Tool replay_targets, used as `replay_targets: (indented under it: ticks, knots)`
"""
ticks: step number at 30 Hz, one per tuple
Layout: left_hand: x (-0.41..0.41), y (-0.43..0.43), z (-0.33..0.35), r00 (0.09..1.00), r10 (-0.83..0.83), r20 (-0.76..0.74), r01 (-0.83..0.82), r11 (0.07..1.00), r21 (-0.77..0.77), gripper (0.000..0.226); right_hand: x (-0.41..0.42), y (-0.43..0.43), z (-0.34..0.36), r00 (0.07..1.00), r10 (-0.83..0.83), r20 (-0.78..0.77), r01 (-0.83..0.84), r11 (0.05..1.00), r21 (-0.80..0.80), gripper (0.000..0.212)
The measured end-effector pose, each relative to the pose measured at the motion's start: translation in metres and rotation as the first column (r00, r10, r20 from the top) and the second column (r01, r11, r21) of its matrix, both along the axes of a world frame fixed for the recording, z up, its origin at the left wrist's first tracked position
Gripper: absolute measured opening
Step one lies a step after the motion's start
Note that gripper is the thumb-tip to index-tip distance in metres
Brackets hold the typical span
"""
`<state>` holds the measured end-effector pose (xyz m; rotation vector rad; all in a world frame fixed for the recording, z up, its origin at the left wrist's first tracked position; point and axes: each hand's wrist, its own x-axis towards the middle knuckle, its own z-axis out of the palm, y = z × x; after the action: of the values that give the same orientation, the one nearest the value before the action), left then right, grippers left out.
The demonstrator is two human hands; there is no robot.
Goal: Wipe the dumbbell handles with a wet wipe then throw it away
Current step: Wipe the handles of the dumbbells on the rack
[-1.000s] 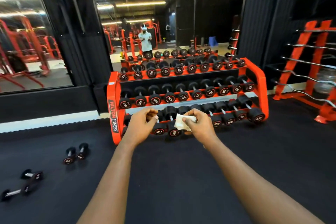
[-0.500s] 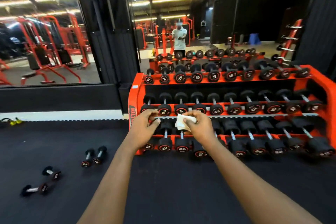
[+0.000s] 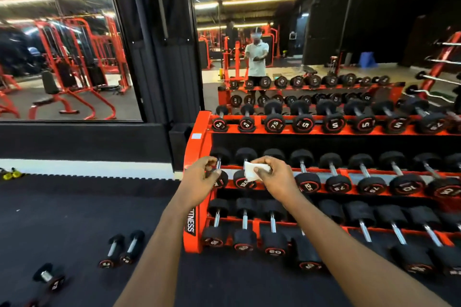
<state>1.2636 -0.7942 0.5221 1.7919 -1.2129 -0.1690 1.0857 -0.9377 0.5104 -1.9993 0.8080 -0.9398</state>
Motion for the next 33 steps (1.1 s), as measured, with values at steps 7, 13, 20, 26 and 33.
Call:
replay_targets:
  ticks: [7, 13, 20, 26, 33]
  knots:
    - [0.108, -0.115, -0.004, 1.000, -0.001, -0.019, 0.001, 1.000, 0.029, 0.037, 0.104, -0.110, -0.019, 0.999, -0.034, -0.018, 0.035, 0.998, 0.045, 0.019]
    - [0.192, -0.236, -0.036, 1.000, 0.020, -0.022, -0.019, 0.998, 0.067, 0.038, 0.180, -0.236, -0.039, 0.999, -0.032, 0.027, 0.030, 0.997, 0.073, 0.021]
    - [0.269, -0.356, -0.045, 0.994, 0.087, -0.067, -0.081, 0.993, 0.083, 0.040, 0.266, -0.371, -0.043, 1.000, 0.015, -0.017, -0.013, 0.997, 0.080, 0.024]
    - [0.332, -0.438, -0.065, 0.987, 0.127, -0.099, -0.113, 0.985, 0.129, 0.045, 0.343, -0.457, -0.066, 0.997, 0.065, -0.035, -0.058, 0.983, 0.172, 0.028]
    - [0.422, -0.531, -0.097, 0.981, 0.128, -0.147, -0.101, 0.979, 0.178, 0.049, 0.432, -0.545, -0.090, 0.996, 0.039, -0.082, -0.027, 0.990, 0.139, 0.026]
